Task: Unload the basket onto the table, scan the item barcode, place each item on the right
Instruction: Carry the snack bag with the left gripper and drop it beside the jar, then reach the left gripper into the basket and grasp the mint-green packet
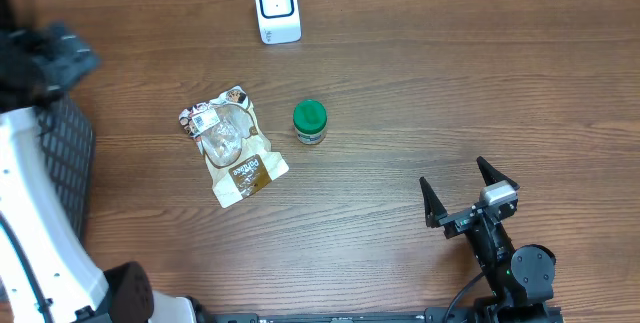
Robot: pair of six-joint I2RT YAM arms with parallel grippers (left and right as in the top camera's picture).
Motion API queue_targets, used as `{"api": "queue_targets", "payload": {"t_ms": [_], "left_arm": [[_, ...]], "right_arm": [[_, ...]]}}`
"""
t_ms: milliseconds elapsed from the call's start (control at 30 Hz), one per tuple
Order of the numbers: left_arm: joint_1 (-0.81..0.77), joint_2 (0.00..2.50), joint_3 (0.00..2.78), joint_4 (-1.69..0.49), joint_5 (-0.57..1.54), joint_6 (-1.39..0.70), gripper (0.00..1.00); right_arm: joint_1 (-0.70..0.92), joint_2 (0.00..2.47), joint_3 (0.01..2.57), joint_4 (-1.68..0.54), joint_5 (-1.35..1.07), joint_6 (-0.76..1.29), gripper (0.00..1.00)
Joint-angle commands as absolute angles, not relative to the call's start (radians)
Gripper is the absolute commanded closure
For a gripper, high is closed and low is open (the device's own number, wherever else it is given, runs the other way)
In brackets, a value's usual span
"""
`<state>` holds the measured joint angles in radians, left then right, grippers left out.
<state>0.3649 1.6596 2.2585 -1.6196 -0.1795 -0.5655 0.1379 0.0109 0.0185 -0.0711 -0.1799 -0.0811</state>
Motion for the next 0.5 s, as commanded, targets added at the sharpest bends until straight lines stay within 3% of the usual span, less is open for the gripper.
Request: {"api": "queue_targets", "payload": {"t_ms": [0,267,467], "left_arm": [[0.548,1.655,2.192,-1.623,-0.077,-0.644,0.00],[0.868,1.656,1.913,-1.514,-0.104,-0.624,0.14],[0.949,1.670,1.715,-1.402,-0.120,-0.597,0.14]], "right_arm": [[0.136,0.003,0.008,-0.067,-0.185,-0.075,0.00],[0.136,0.003,0.008,-0.067,-0.185,-0.075,0.00],[0.136,0.003,0.008,-0.067,-0.185,-0.075,0.00]]}}
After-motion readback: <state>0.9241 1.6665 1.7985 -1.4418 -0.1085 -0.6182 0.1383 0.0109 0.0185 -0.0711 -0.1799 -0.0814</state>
